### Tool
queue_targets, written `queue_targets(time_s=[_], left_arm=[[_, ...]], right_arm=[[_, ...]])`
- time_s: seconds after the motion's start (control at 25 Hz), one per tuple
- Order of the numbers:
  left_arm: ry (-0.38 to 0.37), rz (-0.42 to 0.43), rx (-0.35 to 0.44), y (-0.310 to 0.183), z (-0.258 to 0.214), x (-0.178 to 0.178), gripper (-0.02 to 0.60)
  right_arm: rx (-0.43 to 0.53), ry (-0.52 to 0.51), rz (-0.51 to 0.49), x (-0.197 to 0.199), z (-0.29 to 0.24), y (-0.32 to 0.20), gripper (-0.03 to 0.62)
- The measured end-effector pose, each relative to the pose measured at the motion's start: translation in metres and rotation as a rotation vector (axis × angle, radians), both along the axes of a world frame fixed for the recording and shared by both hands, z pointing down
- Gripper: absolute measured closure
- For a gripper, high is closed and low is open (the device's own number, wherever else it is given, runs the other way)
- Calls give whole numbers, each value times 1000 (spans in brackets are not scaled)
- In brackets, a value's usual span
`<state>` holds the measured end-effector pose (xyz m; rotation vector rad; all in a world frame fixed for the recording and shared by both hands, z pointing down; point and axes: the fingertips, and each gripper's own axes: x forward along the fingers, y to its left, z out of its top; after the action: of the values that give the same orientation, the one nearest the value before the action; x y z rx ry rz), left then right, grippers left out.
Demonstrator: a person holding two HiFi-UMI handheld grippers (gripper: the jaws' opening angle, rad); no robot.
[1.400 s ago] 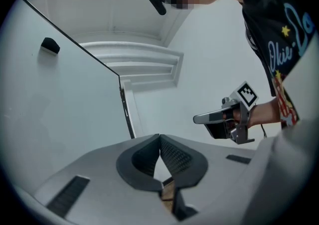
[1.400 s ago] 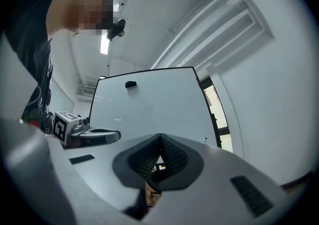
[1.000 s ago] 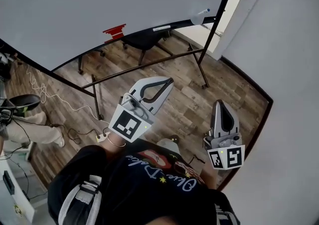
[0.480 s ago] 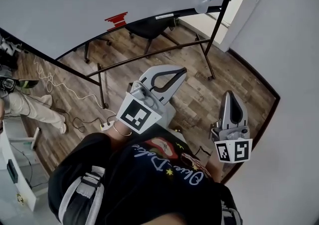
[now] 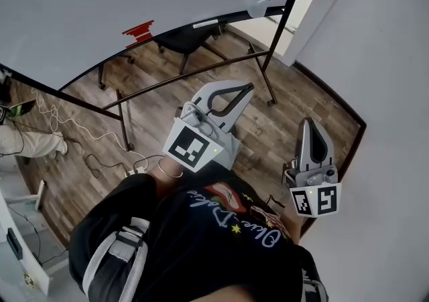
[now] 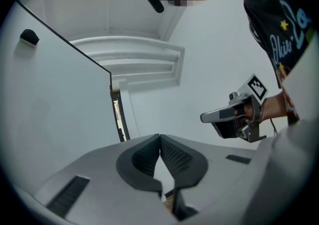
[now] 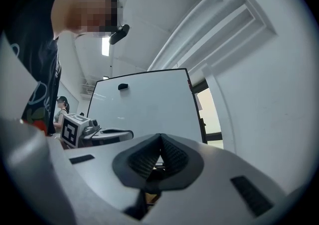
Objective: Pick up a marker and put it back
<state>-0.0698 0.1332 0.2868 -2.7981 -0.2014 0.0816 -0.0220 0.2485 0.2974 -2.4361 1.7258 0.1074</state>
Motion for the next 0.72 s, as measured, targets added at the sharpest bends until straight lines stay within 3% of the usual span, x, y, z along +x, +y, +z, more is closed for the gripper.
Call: queue_targets(time_s=[0.28,0.72], left_arm=[[23,0,-31,-23,3,46,577],[-3,-24,-34,-67,20,118,577]], right_arm=[[-17,18,-8,51,-1,-25,594],[-35,0,-33,126,12,-73,594]])
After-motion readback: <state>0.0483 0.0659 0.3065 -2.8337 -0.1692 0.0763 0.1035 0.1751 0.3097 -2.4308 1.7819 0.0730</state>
